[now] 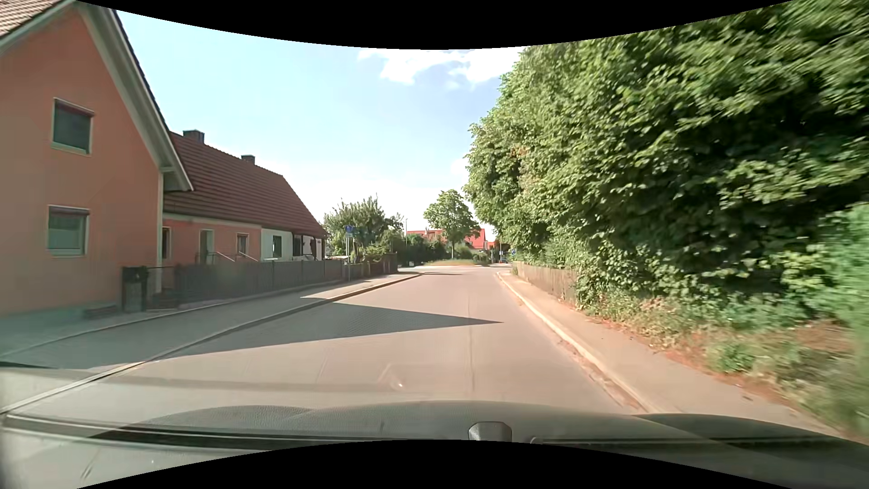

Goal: Follow the waypoints while adhering to traffic rules and regulations

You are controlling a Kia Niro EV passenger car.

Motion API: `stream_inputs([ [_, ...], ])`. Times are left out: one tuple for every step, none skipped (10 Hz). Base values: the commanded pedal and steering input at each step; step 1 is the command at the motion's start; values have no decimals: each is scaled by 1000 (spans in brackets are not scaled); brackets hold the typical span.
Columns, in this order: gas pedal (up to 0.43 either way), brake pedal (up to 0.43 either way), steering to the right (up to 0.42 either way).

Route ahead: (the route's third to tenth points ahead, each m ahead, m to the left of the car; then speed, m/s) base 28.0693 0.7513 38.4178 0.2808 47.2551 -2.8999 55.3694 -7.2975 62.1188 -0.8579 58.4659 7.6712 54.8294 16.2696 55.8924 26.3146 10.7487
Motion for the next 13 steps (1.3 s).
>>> stream_inputs([
  [0,91,15],
  [0,104,12],
  [0,110,10],
  [0,116,10],
  [0,116,9],
  [0,122,9],
  [0,128,9],
  [0,128,9],
  [0,140,9],
  [0,146,9],
  [0,152,9],
  [0,165,9],
  [0,171,8],
])
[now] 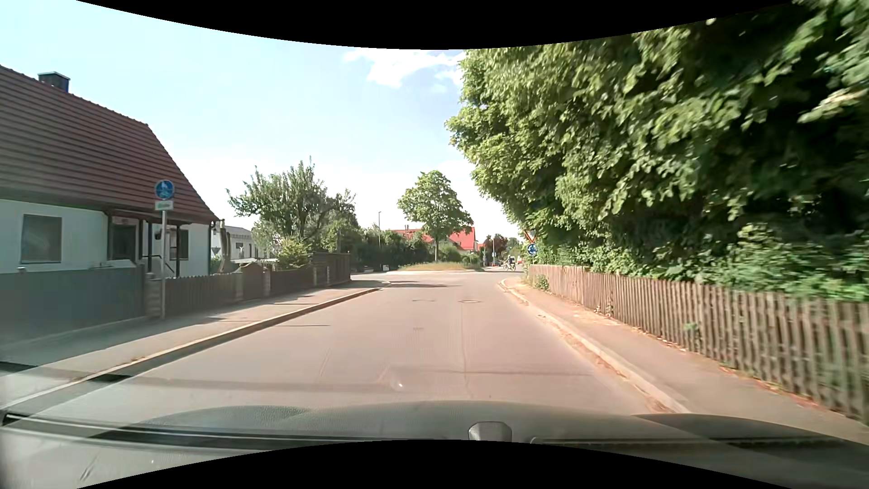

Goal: Follow the waypoints while adhering to traffic rules and regulations

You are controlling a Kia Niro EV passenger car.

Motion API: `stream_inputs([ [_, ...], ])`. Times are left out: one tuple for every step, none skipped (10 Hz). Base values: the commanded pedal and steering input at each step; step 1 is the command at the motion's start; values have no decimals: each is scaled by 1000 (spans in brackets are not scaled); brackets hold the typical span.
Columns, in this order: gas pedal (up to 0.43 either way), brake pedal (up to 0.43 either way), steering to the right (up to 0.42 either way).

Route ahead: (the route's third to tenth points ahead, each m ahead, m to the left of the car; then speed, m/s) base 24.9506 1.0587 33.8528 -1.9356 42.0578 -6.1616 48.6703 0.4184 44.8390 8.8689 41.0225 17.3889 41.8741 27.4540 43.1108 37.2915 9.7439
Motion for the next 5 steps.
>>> stream_inputs([
  [0,183,8],
  [0,189,8],
  [0,195,8],
  [0,207,8],
  [0,207,8],
])
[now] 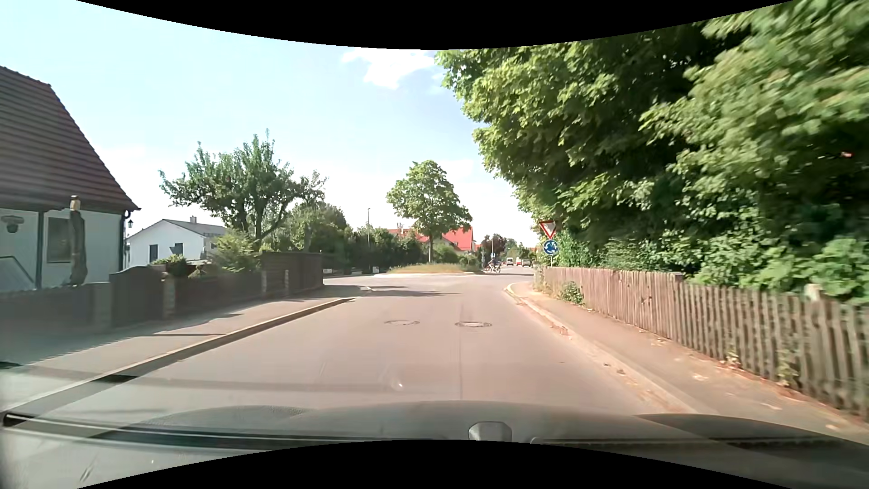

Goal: Follow the waypoints while adhering to traffic rules and regulations

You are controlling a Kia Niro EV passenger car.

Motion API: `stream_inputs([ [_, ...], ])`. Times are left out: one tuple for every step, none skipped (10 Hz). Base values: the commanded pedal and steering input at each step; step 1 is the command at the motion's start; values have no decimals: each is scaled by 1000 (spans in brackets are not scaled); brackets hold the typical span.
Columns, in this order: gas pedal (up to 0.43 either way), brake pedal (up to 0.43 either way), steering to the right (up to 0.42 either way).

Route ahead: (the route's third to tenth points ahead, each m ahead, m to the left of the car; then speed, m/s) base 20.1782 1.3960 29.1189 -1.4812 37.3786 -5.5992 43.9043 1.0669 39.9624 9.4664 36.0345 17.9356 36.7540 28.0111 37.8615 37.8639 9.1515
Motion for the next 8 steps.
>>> stream_inputs([
  [0,213,7],
  [0,213,7],
  [0,220,7],
  [0,220,7],
  [0,232,7],
  [0,232,6],
  [0,232,6],
  [0,238,6],
])
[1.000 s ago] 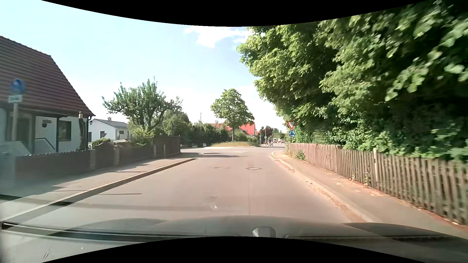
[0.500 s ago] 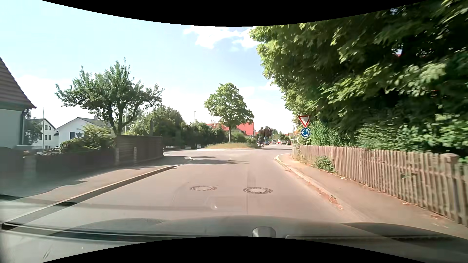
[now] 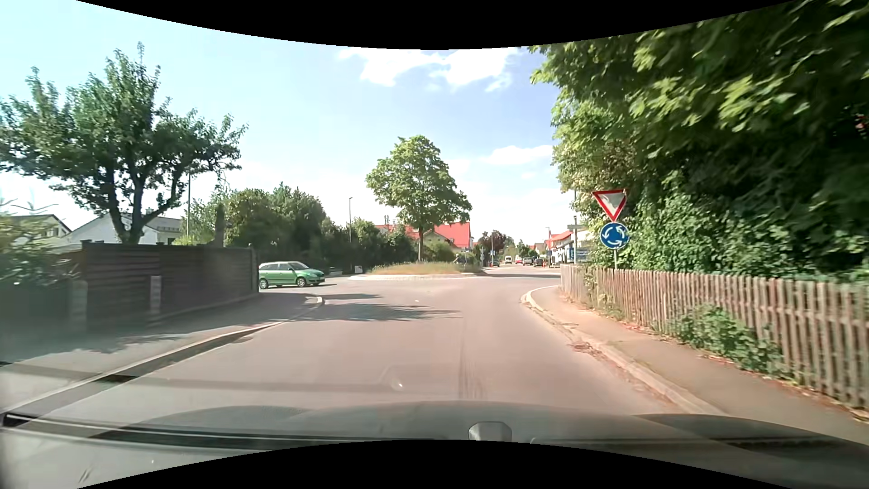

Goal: Follow the waypoints while adhering to traffic rules and regulations

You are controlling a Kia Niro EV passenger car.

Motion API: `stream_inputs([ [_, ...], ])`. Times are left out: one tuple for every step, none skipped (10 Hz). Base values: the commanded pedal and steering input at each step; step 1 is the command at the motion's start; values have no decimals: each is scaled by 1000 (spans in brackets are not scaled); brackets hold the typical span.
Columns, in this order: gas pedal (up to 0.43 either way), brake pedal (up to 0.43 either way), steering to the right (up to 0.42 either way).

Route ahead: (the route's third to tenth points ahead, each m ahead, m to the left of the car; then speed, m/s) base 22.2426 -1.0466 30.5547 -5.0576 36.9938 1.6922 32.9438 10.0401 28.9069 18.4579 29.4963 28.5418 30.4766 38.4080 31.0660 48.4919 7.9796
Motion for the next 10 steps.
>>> stream_inputs([
  [0,244,6],
  [0,244,7],
  [0,250,8],
  [0,250,8],
  [0,250,8],
  [0,262,8],
  [0,274,10],
  [0,274,12],
  [0,274,17],
  [0,280,25],
])
